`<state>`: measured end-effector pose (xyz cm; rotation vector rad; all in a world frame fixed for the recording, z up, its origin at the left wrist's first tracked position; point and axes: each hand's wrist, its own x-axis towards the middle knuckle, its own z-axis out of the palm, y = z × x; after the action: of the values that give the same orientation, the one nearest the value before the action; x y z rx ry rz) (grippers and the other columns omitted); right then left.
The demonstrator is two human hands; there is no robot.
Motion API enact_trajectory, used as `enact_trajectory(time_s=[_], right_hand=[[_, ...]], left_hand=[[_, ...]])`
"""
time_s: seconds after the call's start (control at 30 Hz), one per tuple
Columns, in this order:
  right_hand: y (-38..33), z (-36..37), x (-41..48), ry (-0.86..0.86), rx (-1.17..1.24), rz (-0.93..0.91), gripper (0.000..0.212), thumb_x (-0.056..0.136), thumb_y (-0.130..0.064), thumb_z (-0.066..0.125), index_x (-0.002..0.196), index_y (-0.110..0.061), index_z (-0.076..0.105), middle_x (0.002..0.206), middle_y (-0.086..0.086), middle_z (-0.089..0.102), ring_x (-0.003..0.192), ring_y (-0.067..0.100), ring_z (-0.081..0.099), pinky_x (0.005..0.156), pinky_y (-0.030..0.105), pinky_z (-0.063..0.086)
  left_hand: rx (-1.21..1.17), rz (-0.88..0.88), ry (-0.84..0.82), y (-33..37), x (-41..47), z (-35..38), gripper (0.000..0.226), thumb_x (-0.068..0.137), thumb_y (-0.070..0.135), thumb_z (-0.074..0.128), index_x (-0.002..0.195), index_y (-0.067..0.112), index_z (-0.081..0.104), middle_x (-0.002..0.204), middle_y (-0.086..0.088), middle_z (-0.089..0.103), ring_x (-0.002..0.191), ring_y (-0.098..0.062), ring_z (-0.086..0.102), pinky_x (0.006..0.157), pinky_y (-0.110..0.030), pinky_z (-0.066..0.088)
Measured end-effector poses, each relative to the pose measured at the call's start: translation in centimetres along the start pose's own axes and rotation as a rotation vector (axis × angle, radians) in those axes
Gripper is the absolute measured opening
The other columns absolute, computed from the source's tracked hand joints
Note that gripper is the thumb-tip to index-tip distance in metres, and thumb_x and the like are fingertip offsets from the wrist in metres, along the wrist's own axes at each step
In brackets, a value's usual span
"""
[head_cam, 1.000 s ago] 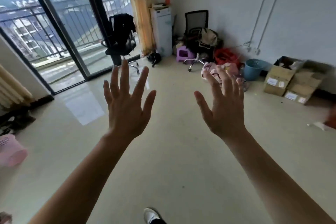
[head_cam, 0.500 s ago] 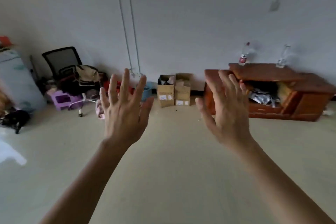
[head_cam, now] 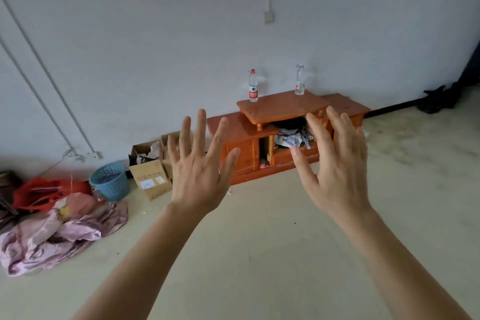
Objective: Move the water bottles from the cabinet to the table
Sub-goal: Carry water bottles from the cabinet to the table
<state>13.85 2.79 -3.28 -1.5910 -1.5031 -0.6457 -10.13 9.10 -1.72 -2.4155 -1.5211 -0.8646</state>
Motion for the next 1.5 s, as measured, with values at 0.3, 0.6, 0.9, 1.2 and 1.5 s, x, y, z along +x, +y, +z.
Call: enact_trajectory(time_s=[0.3, 0.6, 0.9, 1.2, 1.5], right_hand=[[8.9, 12.2, 14.0, -0.056, 0.022, 0.003, 0.060, 0.102, -0.053, 0.045, 0.153, -0.021, 0.040, 0.160, 0.017, 0.036, 0.149, 0.039, 0.031, 0.117, 0.065, 0.026], [15.2, 30.4, 24.0, -0.122, 0.017, -0.038, 0.061, 0.102, -0.054, 0.046, 0.154, -0.024, 0.034, 0.162, 0.014, 0.033, 0.150, 0.037, 0.030, 0.118, 0.064, 0.026], [23.5, 45.5, 35.9, -0.130, -0.071, 0.085, 0.063, 0.100, -0.055, 0.044, 0.155, -0.025, 0.035, 0.160, 0.014, 0.034, 0.150, 0.036, 0.029, 0.119, 0.062, 0.025], [38.7, 60.3, 42.5, -0.209, -0.036, 0.219, 0.069, 0.097, -0.060, 0.045, 0.156, -0.027, 0.028, 0.164, 0.012, 0.027, 0.151, 0.037, 0.026, 0.120, 0.059, 0.019], [53.0, 77.3, 55.6, -0.420, 0.126, 0.220, 0.076, 0.098, -0.060, 0.051, 0.159, -0.032, 0.016, 0.167, 0.009, 0.021, 0.154, 0.028, 0.020, 0.122, 0.055, 0.017]], left_hand=[[-0.005, -0.024, 0.025, -0.6, 16.7, 8.4, 0.071, 0.099, 0.067, 0.008, 0.160, 0.033, 0.020, 0.170, -0.006, 0.003, 0.156, -0.032, -0.003, 0.121, -0.065, 0.008], [-0.023, -0.069, 0.034, -7.1, 32.3, 22.3, 0.067, 0.101, 0.064, 0.014, 0.160, 0.032, 0.017, 0.170, -0.007, 0.003, 0.156, -0.033, -0.001, 0.119, -0.067, 0.013], [-0.090, -0.008, -0.024, -10.9, 53.7, 34.7, 0.067, 0.101, 0.068, 0.010, 0.160, 0.035, 0.010, 0.170, -0.006, -0.001, 0.156, -0.031, -0.005, 0.121, -0.064, 0.008], [-0.117, -0.006, -0.147, -10.2, 68.7, 52.8, 0.066, 0.099, 0.073, 0.011, 0.156, 0.047, -0.010, 0.169, -0.001, -0.012, 0.155, -0.026, -0.012, 0.122, -0.060, 0.000], [-0.036, -0.143, -0.247, -10.0, 85.7, 65.0, 0.075, 0.089, 0.083, 0.003, 0.150, 0.049, -0.024, 0.164, 0.003, -0.030, 0.154, -0.025, -0.019, 0.123, -0.061, -0.002]])
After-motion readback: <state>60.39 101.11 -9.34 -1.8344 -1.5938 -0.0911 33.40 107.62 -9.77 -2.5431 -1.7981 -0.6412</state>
